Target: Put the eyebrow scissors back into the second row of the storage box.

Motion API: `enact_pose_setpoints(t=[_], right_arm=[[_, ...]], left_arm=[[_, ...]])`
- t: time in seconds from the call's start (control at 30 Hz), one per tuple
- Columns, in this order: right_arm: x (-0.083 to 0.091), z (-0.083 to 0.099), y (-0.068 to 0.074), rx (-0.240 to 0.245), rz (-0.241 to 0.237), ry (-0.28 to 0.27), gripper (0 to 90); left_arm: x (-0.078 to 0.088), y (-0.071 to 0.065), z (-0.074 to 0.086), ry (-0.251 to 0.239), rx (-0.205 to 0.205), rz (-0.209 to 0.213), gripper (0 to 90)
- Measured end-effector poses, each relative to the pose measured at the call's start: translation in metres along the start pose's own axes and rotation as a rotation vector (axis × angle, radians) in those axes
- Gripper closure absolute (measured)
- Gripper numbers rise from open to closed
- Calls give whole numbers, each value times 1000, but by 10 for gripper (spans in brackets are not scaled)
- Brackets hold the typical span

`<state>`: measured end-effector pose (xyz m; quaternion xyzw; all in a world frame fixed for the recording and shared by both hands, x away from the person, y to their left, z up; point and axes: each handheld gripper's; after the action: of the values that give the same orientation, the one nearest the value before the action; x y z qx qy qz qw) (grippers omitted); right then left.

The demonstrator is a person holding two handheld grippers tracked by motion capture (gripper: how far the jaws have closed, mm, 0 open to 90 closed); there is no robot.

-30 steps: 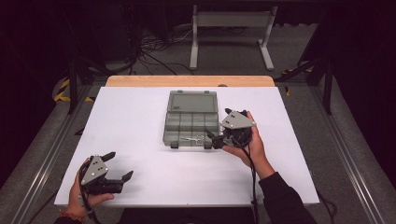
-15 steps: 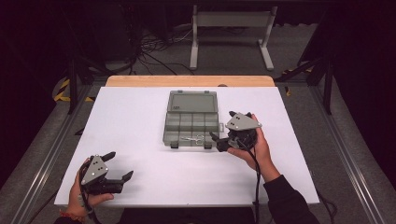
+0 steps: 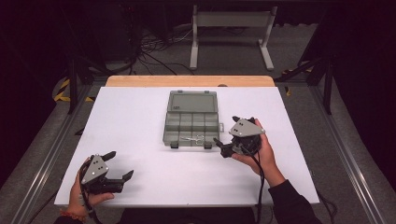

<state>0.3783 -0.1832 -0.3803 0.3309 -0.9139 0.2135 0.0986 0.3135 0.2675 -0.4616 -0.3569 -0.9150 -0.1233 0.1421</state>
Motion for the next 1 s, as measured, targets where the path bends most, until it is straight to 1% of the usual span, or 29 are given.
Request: enact_pose_setpoints(t=[0.13,0.17,0.27,0.3,0.37,0.43,0.47,0.53,0.6,0.7,0.9,0.97,1.0], right_arm=[[5,4,1,6,11,-8,62],[9,7,3,18,9,-9,62],[13,11,4,29,12,-8,62],[16,14,4,26,10,-9,62],[19,18,5,29,17,-2,62],[23,23,5,21,19,-2,61],[25,24,4,21,23,-1,61],[31,31,2,7,29,2,61],[33,33,2,9,29,4,61],[39,40,0,-9,28,11,59],[50,53,-4,-24,29,-3,57],[51,58,-4,-7,51,13,58],[52,60,-4,-7,54,16,58]], left_arm=[[-6,0,-2,0,-2,16,81],[-9,0,-3,-1,-10,22,80],[-11,1,-4,-5,-6,32,80],[-12,1,-5,-6,-12,30,79],[-13,2,-6,-8,-9,35,79],[-15,3,-6,-8,-13,38,79],[-16,3,-6,-5,-9,41,79],[-17,3,-6,-5,-12,42,78],[-17,3,-7,-4,-12,42,78],[-18,4,-6,-3,-12,48,78],[-18,5,-7,-3,-19,44,78],[-18,5,-7,-4,-18,44,78],[-18,5,-7,-3,-22,44,78]])
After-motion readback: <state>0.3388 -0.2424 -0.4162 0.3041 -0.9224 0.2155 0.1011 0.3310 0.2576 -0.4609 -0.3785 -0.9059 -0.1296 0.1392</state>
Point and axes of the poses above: each handheld gripper's, and its own axes: x roughly backward along the jaws, z roughly out of its underside, y roughly to its left, and after that the axes turned 8 degrees about -y, right-handed
